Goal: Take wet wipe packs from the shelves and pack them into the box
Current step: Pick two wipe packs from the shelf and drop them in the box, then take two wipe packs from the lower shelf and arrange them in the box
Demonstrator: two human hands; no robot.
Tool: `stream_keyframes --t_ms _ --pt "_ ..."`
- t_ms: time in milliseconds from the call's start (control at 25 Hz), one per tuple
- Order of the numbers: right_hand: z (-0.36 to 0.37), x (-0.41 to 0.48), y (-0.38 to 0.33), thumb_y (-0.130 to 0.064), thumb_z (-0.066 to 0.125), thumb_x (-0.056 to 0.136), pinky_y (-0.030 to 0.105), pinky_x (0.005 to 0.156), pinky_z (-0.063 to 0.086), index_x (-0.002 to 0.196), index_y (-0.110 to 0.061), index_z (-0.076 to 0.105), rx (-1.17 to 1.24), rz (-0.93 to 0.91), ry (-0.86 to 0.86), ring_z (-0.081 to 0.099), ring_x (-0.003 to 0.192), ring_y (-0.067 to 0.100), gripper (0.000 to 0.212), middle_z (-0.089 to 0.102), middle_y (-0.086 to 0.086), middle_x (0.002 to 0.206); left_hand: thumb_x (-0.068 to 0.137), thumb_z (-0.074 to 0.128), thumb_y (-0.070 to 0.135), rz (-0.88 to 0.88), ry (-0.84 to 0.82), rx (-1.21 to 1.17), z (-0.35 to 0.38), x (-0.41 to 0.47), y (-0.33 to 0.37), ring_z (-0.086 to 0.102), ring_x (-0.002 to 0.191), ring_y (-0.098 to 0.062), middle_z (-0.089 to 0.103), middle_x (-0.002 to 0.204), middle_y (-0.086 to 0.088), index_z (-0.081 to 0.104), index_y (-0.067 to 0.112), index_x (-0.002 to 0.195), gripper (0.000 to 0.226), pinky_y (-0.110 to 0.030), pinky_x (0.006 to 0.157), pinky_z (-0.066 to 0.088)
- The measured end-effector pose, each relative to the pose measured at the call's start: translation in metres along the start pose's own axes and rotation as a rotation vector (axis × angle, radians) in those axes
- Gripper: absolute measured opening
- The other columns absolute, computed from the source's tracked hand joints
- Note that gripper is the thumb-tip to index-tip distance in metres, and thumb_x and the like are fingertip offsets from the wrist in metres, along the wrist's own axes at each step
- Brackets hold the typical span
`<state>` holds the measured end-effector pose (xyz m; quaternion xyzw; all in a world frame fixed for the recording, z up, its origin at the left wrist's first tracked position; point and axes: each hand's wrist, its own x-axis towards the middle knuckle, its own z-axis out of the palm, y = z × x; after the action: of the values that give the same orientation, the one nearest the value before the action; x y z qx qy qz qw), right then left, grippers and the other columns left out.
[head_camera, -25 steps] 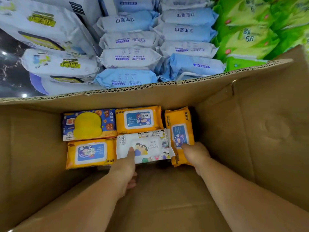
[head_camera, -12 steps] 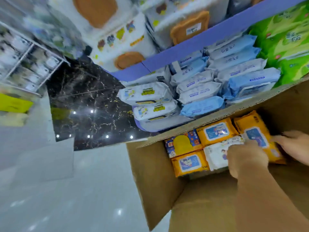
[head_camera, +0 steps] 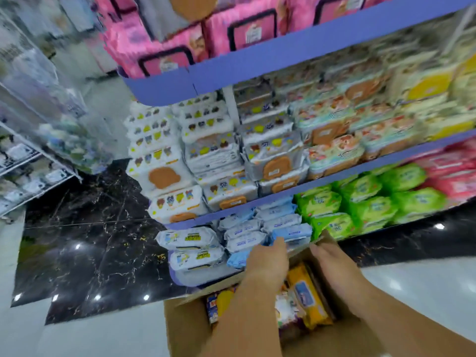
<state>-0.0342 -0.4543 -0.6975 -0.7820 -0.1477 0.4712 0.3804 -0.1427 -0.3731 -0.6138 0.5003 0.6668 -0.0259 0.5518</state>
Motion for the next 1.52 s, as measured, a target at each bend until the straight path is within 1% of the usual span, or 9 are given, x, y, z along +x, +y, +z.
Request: stream_keyframes --t_ms 200,320,400,520,800,1000,1240,1400,1520 --pt "-0.045 -0.075 -0.098 -0.047 0.046 0.103 0.039 0.108 0.034 0.151 -0.019 0.041 0.099 -0.063 -0.016 0.041 0.139 0.024 0.056 0.042 0.001 0.154 0.105 0.039 0.049 0.217 0.044 0.005 -0.079 -0.087 0.052 0.034 0.058 -0.017 0.035 0.068 -0.001 0.039 0.020 0.073 0.043 -0.038 0.064 0.029" --pt "-0.074 -0.119 -0.156 -0.049 0.045 0.102 0.048 0.117 0.033 0.152 -0.024 0.039 0.135 -0.156 -0.018 0.038 0.142 0.023 0.056 0.039 -0.002 0.157 0.101 0.041 0.058 0.315 0.035 -0.050 -0.104 -0.126 0.073 0.051 0.090 -0.018 0.051 0.105 -0.002 0.053 0.023 0.112 0.039 -0.044 0.087 0.040" --pt "-0.092 -0.132 -0.190 -0.051 0.043 0.102 0.051 0.116 0.033 0.153 -0.027 0.037 0.171 -0.196 -0.031 0.037 0.143 0.023 0.056 0.036 -0.004 0.159 0.099 0.043 0.062 0.341 0.047 -0.114 -0.115 -0.149 0.089 0.050 0.112 -0.021 0.049 0.130 0.000 0.047 0.025 0.140 0.055 -0.043 0.094 0.039" --pt "-0.116 -0.146 -0.236 -0.052 0.043 0.103 0.048 0.115 0.035 0.153 -0.027 0.038 0.166 -0.292 -0.060 0.038 0.142 0.023 0.056 0.036 -0.005 0.158 0.100 0.044 0.060 0.427 0.102 -0.157 -0.126 -0.165 0.107 0.048 0.131 -0.023 0.047 0.148 0.001 0.046 0.026 0.142 0.055 -0.041 0.099 0.038" --pt "-0.143 -0.146 -0.345 -0.050 0.045 0.103 0.046 0.112 0.037 0.154 -0.028 0.035 -0.007 -0.477 -0.168 0.038 0.143 0.023 0.058 0.034 -0.005 0.159 0.102 0.048 0.051 0.571 0.230 -0.221 -0.171 -0.197 0.179 0.045 0.118 -0.014 0.045 0.133 0.009 0.043 0.022 0.147 0.054 -0.037 0.098 0.036" --pt "-0.144 -0.142 -0.421 -0.053 0.047 0.101 0.047 0.114 0.038 0.156 -0.029 0.030 -0.176 -0.668 -0.180 0.038 0.144 0.021 0.062 0.038 -0.010 0.154 0.097 0.054 0.057 0.723 0.291 -0.155 -0.232 -0.183 0.248 0.049 0.126 -0.015 0.046 0.147 0.007 0.041 0.018 0.150 0.067 -0.036 0.099 0.040" --pt "-0.183 -0.085 -0.491 -0.058 0.050 0.098 0.046 0.114 0.037 0.159 -0.026 0.023 -0.614 -0.807 -0.039 0.040 0.143 0.025 0.074 0.032 0.003 0.162 0.081 0.067 0.067 0.790 0.470 0.253 -0.270 -0.147 0.335 0.054 0.125 -0.024 0.053 0.143 -0.004 0.045 0.014 0.147 0.087 -0.036 0.099 0.043" --pt "-0.212 -0.024 -0.546 -0.060 0.056 0.091 0.045 0.112 0.037 0.153 -0.020 0.033 -1.085 -0.895 0.106 0.040 0.138 0.030 0.077 0.042 0.009 0.153 0.056 0.052 0.087 0.621 0.546 0.776 -0.287 -0.103 0.376 0.050 0.128 -0.029 0.049 0.144 -0.007 0.041 0.015 0.148 0.118 -0.046 0.104 0.046" --pt "-0.224 0.016 -0.568 -0.075 0.060 0.076 0.045 0.105 0.042 0.145 -0.020 0.036 -1.425 -0.887 0.115 0.045 0.126 0.029 0.091 0.047 0.007 0.137 0.053 0.056 0.087 0.476 0.528 0.955 -0.284 -0.071 0.384 0.054 0.117 -0.026 0.052 0.129 -0.003 0.039 0.020 0.143 0.113 -0.043 0.097 0.049"
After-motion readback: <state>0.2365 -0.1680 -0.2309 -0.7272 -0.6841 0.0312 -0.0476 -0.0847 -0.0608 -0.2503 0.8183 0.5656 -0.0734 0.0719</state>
